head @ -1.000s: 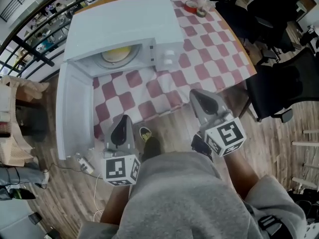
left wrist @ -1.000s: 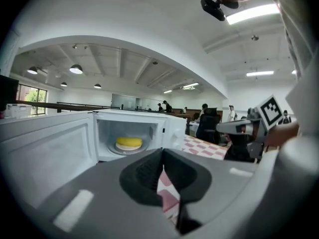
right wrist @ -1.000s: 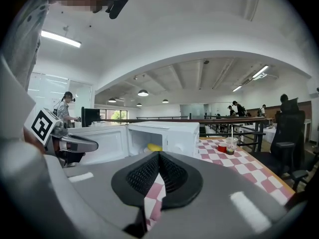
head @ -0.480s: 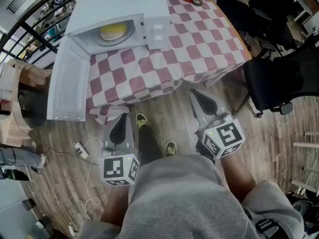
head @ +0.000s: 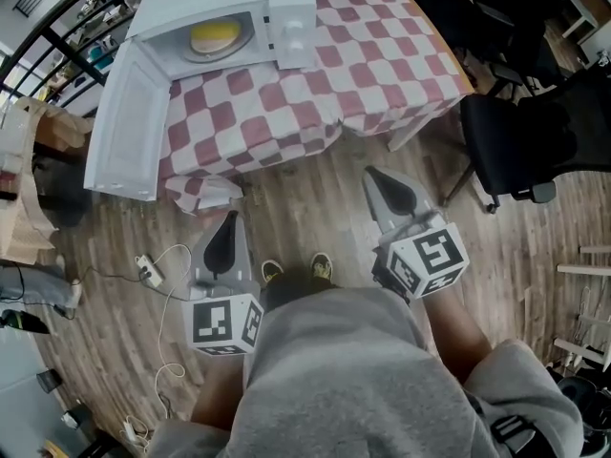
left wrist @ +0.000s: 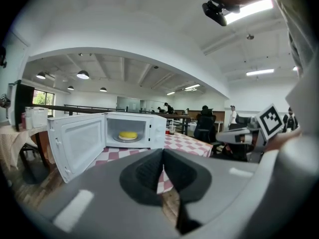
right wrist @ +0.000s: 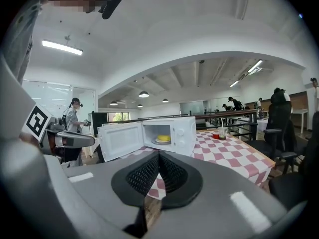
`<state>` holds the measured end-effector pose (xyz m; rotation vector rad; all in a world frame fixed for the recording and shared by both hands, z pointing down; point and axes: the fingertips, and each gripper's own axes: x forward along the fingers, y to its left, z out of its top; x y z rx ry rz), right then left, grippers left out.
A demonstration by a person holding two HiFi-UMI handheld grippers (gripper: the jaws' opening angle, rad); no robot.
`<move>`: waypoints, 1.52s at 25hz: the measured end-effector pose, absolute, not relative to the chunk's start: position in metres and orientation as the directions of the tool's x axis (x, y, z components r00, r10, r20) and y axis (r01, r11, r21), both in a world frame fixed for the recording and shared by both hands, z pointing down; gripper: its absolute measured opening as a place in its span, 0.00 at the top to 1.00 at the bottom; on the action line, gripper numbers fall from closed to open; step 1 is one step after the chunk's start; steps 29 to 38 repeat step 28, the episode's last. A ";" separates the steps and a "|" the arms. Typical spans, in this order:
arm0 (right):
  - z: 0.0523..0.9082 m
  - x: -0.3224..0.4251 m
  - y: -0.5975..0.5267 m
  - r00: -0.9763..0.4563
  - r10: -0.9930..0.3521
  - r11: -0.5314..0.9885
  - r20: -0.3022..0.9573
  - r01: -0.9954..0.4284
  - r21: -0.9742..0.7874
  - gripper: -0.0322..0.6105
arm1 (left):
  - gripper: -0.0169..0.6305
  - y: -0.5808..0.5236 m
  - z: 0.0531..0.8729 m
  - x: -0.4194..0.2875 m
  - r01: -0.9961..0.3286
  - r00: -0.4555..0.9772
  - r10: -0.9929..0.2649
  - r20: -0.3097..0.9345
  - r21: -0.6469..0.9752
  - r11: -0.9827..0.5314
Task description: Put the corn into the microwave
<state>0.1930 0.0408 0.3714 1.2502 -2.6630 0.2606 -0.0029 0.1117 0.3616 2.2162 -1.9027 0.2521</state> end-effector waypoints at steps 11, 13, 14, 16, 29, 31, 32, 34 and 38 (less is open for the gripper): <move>0.362 0.169 0.056 -0.647 -0.727 0.649 0.229 -0.757 -0.077 0.95 | 0.96 0.125 0.349 -0.016 -0.991 0.134 -0.960 0.245 0.022 -0.133; 0.362 0.163 0.057 -0.653 -0.722 0.654 0.227 -0.752 -0.082 0.95 | 0.96 0.127 0.349 -0.019 -0.992 0.123 -0.961 0.247 0.015 -0.124; 0.362 0.160 0.058 -0.658 -0.719 0.658 0.226 -0.748 -0.083 0.95 | 0.96 0.127 0.348 -0.020 -0.993 0.120 -0.962 0.244 0.015 -0.120; 0.360 0.156 0.058 -0.665 -0.713 0.667 0.221 -0.741 -0.077 0.95 | 0.96 0.127 0.346 -0.021 -0.993 0.116 -0.964 0.238 0.017 -0.115; 0.355 0.159 0.058 -0.670 -0.711 0.674 0.215 -0.736 -0.062 0.95 | 0.96 0.129 0.346 -0.019 -0.992 0.123 -0.962 0.244 0.042 -0.116; 0.355 0.159 0.058 -0.670 -0.711 0.674 0.215 -0.736 -0.062 0.95 | 0.96 0.129 0.346 -0.019 -0.992 0.123 -0.962 0.244 0.042 -0.116; 0.355 0.159 0.058 -0.670 -0.711 0.674 0.215 -0.736 -0.062 0.95 | 0.96 0.129 0.346 -0.019 -0.992 0.123 -0.962 0.244 0.042 -0.116; 0.355 0.159 0.058 -0.670 -0.711 0.674 0.215 -0.736 -0.062 0.95 | 0.96 0.129 0.346 -0.019 -0.992 0.123 -0.962 0.244 0.042 -0.116; 0.355 0.159 0.058 -0.670 -0.711 0.674 0.215 -0.736 -0.062 0.95 | 0.96 0.129 0.346 -0.019 -0.992 0.123 -0.962 0.244 0.042 -0.116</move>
